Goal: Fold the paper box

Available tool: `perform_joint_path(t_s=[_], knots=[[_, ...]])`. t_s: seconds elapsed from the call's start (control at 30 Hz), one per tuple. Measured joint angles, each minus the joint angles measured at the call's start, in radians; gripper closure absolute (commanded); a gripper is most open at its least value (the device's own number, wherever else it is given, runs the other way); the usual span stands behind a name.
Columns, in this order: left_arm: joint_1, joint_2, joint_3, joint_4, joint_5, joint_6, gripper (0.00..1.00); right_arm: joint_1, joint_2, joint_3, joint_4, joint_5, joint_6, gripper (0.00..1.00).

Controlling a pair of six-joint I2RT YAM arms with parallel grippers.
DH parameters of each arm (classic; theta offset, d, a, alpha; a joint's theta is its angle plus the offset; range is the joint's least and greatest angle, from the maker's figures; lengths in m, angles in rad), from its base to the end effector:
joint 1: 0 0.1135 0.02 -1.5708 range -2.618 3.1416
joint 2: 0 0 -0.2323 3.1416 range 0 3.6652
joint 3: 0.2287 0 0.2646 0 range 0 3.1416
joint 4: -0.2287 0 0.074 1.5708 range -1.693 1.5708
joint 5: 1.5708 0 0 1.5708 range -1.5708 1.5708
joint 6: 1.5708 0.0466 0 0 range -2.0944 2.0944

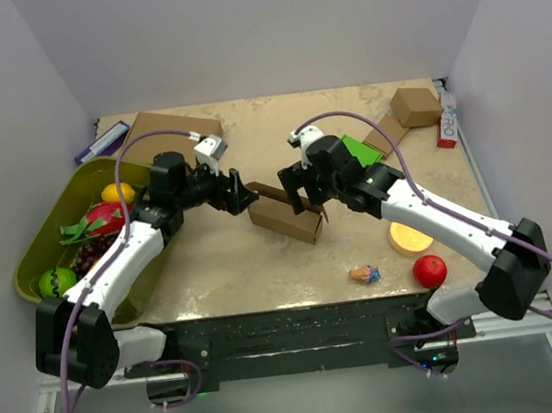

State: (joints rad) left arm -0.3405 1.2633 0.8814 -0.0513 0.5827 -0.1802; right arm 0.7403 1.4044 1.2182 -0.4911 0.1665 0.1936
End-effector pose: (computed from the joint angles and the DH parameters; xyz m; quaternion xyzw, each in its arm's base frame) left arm 0.2871 -0.1289 0.2471 0.2188 0.7921 -0.3667 0.4362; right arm 0.2558 0.2232 0.2787 -0.2080 0.8751 0.1268 0.4182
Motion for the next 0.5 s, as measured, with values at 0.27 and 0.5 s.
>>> perform_joint_path(t_s=[0.27,0.5], knots=[[-0.007,0.182,0.127,-0.027,-0.049,0.129,0.13,-0.001,-0.161,-0.253,0.006,0.018,0.041,0.01],[-0.011,0.312,0.155,-0.066,-0.07,0.204,0.14,-0.001,-0.164,-0.294,0.049,0.017,0.072,0.07]])
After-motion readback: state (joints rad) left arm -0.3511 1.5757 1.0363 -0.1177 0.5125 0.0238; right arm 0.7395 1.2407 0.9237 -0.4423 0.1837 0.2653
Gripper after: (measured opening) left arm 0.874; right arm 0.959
